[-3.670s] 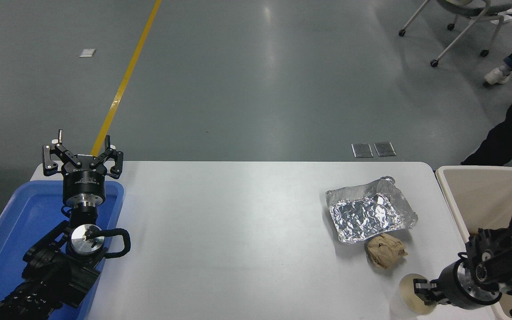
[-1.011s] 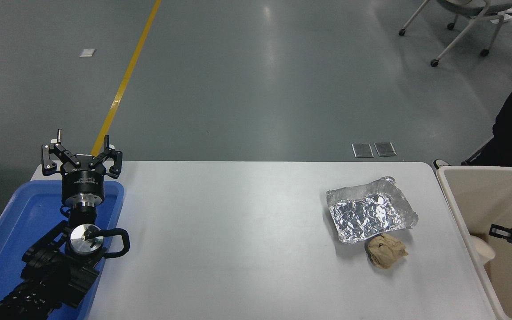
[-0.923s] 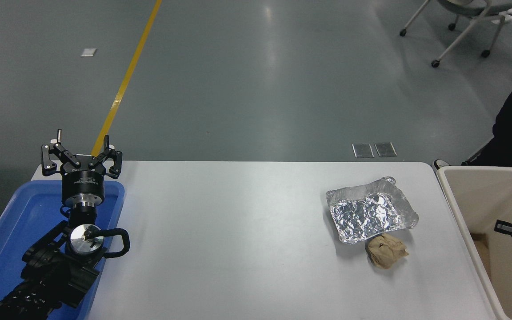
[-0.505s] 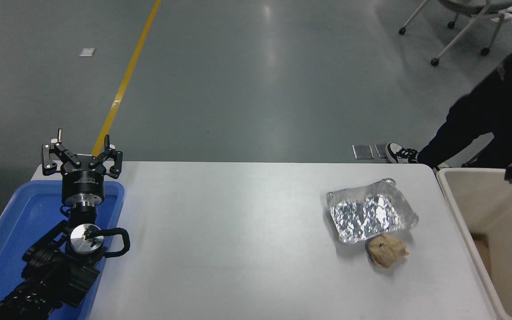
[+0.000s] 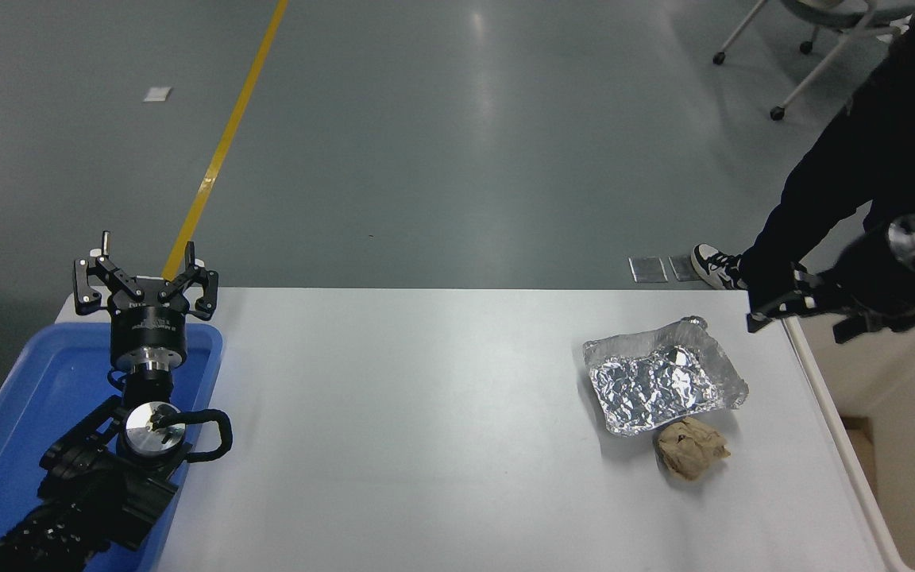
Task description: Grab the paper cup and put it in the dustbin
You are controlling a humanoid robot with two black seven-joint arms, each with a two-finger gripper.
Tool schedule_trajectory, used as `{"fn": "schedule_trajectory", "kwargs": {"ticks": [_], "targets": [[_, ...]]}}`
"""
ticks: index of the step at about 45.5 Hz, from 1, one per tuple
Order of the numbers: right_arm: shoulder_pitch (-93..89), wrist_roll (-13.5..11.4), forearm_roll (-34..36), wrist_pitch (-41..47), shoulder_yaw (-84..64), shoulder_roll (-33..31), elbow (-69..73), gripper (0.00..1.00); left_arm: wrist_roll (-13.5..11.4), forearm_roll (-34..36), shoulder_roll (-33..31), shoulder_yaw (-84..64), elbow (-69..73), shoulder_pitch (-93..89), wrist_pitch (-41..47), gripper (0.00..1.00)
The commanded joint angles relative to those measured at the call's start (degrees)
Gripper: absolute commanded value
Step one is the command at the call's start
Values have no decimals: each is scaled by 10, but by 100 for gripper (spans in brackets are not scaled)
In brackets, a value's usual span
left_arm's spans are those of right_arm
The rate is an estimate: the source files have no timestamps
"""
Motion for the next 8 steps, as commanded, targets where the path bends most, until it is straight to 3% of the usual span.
{"fn": "schedule_trajectory", "kwargs": {"ticks": [1, 8], "targets": [[22, 0, 58, 10, 36, 74, 13, 100, 0, 0, 0, 0, 0, 0, 0, 99], [26, 1, 58, 10, 40, 74, 13, 100, 0, -1, 0, 0, 0, 0, 0, 99]]}}
